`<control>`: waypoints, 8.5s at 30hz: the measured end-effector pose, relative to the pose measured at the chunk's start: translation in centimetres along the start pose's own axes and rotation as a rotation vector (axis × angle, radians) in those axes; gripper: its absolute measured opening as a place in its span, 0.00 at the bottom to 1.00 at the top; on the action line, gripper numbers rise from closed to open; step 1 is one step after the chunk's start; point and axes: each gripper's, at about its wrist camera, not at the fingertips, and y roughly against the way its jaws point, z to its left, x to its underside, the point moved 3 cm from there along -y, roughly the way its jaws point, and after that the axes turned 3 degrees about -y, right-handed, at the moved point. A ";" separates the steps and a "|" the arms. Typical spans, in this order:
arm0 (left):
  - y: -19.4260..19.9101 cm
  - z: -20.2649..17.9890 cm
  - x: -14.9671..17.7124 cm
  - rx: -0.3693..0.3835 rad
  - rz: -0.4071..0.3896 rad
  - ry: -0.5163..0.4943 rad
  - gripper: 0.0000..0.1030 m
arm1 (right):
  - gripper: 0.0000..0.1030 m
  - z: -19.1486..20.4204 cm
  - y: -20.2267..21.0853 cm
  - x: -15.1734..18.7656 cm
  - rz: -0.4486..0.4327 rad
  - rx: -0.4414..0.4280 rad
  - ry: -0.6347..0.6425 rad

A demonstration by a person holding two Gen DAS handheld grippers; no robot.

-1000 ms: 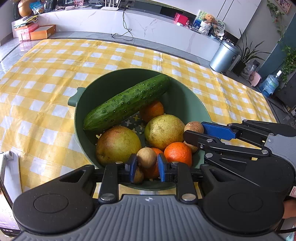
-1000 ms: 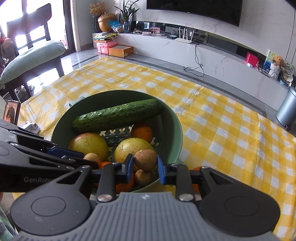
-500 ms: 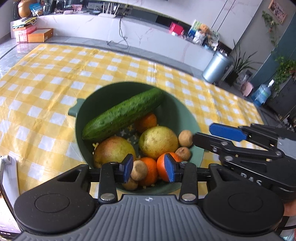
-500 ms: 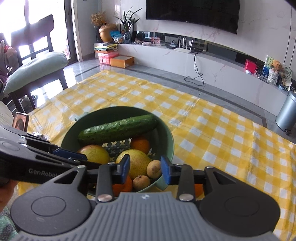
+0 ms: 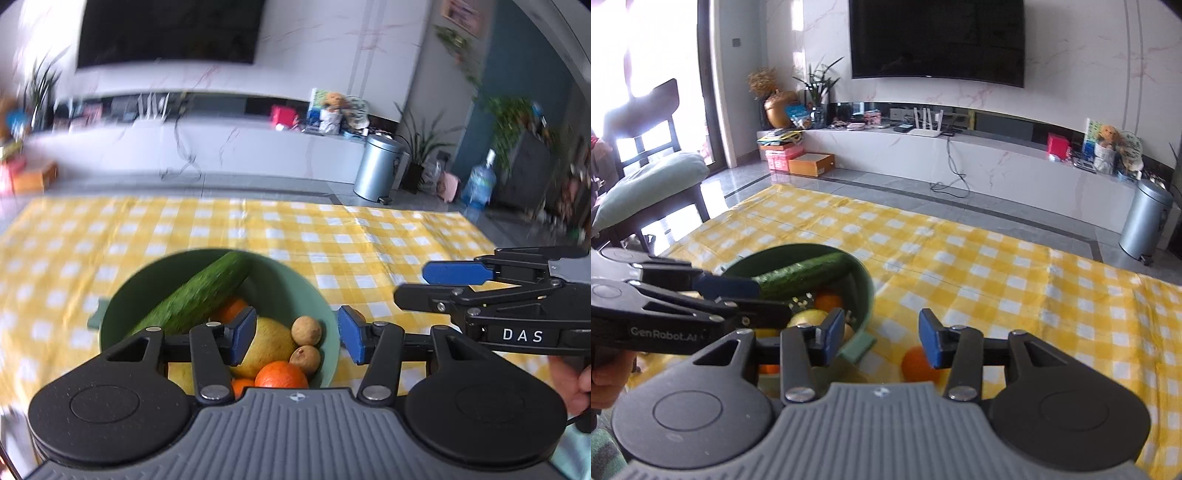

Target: Organize fruits

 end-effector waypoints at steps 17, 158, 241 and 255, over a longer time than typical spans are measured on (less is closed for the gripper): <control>-3.1 -10.5 3.7 0.122 0.016 -0.434 0.58 | 0.41 -4.1 -0.2 10.0 0.175 0.149 -0.156; -6.3 5.1 -0.1 -0.009 0.333 -0.144 0.49 | 0.23 4.2 -11.3 -0.9 0.067 -0.207 0.330; 7.3 -5.7 6.1 -0.402 0.060 0.019 0.92 | 0.88 2.5 9.2 8.7 -0.163 0.116 -0.158; 7.0 -5.7 6.0 -0.399 0.073 0.021 0.92 | 0.88 2.4 9.0 8.8 -0.170 0.108 -0.157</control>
